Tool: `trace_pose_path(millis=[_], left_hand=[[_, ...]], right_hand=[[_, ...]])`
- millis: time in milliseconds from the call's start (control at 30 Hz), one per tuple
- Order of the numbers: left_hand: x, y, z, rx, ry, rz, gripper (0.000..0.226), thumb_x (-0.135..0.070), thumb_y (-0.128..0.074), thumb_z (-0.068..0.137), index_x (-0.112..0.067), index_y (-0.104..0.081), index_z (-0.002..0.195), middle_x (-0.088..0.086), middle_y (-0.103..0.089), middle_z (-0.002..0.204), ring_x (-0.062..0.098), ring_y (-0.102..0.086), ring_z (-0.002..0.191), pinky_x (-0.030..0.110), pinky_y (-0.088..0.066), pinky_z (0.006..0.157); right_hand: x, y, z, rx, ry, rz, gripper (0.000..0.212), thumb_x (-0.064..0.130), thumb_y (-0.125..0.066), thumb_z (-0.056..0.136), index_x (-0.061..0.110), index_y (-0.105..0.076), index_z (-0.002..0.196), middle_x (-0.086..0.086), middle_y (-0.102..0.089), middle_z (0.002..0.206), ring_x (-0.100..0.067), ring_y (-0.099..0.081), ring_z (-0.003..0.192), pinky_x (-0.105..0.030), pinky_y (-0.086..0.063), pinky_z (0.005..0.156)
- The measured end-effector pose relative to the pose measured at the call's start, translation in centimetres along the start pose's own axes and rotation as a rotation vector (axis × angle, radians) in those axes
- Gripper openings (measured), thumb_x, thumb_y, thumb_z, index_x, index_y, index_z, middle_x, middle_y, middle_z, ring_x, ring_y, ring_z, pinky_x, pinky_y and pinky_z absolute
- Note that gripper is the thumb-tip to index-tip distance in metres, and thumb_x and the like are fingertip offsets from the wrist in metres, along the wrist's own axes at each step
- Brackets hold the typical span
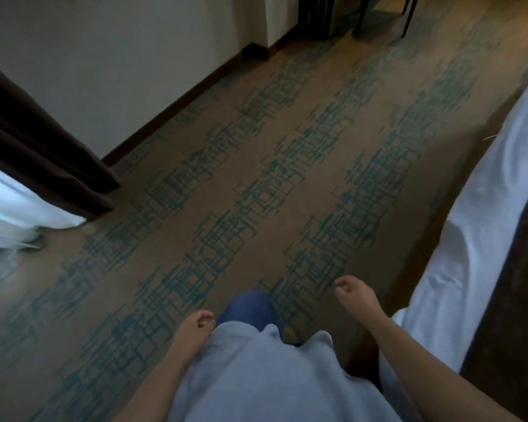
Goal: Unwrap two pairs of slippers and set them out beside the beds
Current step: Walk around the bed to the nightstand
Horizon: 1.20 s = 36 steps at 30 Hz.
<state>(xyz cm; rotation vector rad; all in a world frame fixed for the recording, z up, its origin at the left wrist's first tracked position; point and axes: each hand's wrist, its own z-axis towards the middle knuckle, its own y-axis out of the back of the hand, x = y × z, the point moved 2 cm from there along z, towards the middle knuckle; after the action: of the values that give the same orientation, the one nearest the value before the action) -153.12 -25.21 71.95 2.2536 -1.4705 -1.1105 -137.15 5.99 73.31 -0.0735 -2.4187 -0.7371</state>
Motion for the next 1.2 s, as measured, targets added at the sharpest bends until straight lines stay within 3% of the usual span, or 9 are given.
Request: trace_pose_path(millis=[167,267,400,500,633,867,1000,1067,1200], left_hand=[[-8.4,0.3,7.4,0.100,-0.014,0.044,0.023,-0.018,-0.057,0.086,-0.016,-0.059,0.108,0.006,-0.061,0.099,0.020,-0.058,0.092,0.025,-0.039,0.080],[-15.2,1.6,13.6,0.145,-0.077,0.083,0.028,-0.019,-0.056,0.086,-0.014,-0.058,0.113,0.004,-0.060,0.097,0.019,-0.058,0.090,0.026,-0.041,0.078],[-26.1,3.2,20.3,0.222,-0.182,0.259,0.035,-0.019,-0.057,0.085,-0.012,-0.055,0.119,0.009,-0.062,0.107,0.019,-0.056,0.093,0.025,-0.040,0.080],[-34.6,3.0,24.6,0.247,-0.269,0.337,0.037,-0.019,-0.058,0.084,-0.009,-0.055,0.120,0.007,-0.060,0.099,0.017,-0.055,0.091,0.023,-0.039,0.078],[-46.5,1.3,28.6,0.279,-0.393,0.382,0.033,-0.018,-0.057,0.086,-0.009,-0.056,0.118,0.011,-0.063,0.112,0.018,-0.056,0.096,0.024,-0.040,0.081],[-62.9,-6.5,34.3,0.321,-0.501,0.412,0.030,-0.013,-0.055,0.088,-0.006,-0.057,0.117,0.012,-0.062,0.118,0.021,-0.057,0.106,0.023,-0.040,0.086],[-69.3,-11.6,36.7,0.364,-0.463,0.474,0.029,-0.012,-0.054,0.088,-0.005,-0.057,0.116,0.011,-0.063,0.118,0.018,-0.057,0.103,0.022,-0.039,0.083],[-72.5,-13.4,37.5,0.373,-0.436,0.495,0.029,-0.012,-0.054,0.087,-0.005,-0.057,0.114,0.010,-0.063,0.115,0.016,-0.055,0.098,0.023,-0.040,0.081],[-78.4,-15.6,39.5,0.328,-0.380,0.376,0.017,-0.005,-0.056,0.084,-0.012,-0.059,0.100,0.017,-0.065,0.109,0.021,-0.057,0.093,0.031,-0.046,0.085]], right_hand=[[3.7,5.2,7.3,-0.037,-0.032,0.006,0.030,0.021,-0.051,0.092,0.013,-0.052,0.121,0.002,-0.054,0.098,-0.011,-0.056,0.083,-0.018,-0.043,0.063],[5.4,8.3,11.5,-0.106,-0.076,0.037,0.029,0.018,-0.051,0.091,0.011,-0.053,0.120,0.000,-0.056,0.099,-0.015,-0.057,0.089,-0.024,-0.048,0.074],[7.3,12.4,15.4,-0.166,-0.171,0.076,0.031,0.017,-0.052,0.091,0.010,-0.054,0.120,-0.005,-0.061,0.101,-0.015,-0.060,0.084,-0.023,-0.048,0.069],[8.3,15.5,18.2,-0.209,-0.263,0.136,0.030,0.019,-0.054,0.089,0.012,-0.056,0.118,-0.008,-0.064,0.108,-0.020,-0.061,0.091,-0.032,-0.050,0.077],[8.1,18.6,21.1,-0.276,-0.383,0.225,0.031,0.017,-0.054,0.088,0.011,-0.058,0.118,-0.011,-0.065,0.114,-0.024,-0.058,0.100,-0.025,-0.039,0.078],[6.2,26.8,30.3,-0.283,-0.497,0.505,0.028,0.017,-0.054,0.087,0.012,-0.061,0.113,-0.011,-0.065,0.113,-0.026,-0.060,0.102,-0.036,-0.048,0.089],[5.3,36.8,37.2,-0.345,-0.474,0.642,0.022,0.006,-0.052,0.089,0.000,-0.060,0.108,-0.009,-0.061,0.078,-0.024,-0.057,0.065,-0.029,-0.046,0.057],[6.3,42.4,39.9,-0.366,-0.417,0.604,0.015,0.009,-0.052,0.089,0.007,-0.060,0.101,-0.003,-0.059,0.075,-0.021,-0.057,0.064,-0.025,-0.047,0.051],[8.4,52.1,45.5,-0.303,-0.341,0.491,0.012,0.022,-0.051,0.089,0.022,-0.057,0.100,-0.001,-0.060,0.099,-0.023,-0.061,0.096,-0.042,-0.053,0.089]])
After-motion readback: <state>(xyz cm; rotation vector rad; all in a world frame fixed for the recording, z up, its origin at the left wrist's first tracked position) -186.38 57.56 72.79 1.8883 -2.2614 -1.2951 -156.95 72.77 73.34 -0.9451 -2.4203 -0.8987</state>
